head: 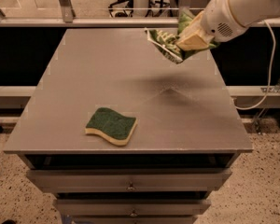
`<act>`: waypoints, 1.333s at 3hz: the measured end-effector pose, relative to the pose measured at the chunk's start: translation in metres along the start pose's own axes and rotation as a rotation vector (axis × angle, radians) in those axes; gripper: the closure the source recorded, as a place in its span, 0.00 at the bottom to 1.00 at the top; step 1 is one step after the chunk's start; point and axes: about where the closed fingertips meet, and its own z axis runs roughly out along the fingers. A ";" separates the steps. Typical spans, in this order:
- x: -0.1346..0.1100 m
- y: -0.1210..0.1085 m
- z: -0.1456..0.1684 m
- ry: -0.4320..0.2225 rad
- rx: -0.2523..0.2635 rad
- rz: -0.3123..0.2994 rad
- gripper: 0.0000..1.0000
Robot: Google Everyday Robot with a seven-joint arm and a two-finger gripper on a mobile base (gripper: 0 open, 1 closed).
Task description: Move green jalapeno chip bag near 7up can
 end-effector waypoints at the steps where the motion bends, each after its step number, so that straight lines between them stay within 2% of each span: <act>1: -0.045 0.004 0.032 -0.085 -0.069 -0.068 0.61; 2: -0.081 0.005 0.061 -0.141 -0.120 -0.119 0.38; 3: -0.086 0.007 0.065 -0.146 -0.126 -0.124 0.07; 4: -0.087 0.007 0.066 -0.147 -0.129 -0.126 0.00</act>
Offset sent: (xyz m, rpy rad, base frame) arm 0.0552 0.1468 0.0137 0.1070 -0.0383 0.3106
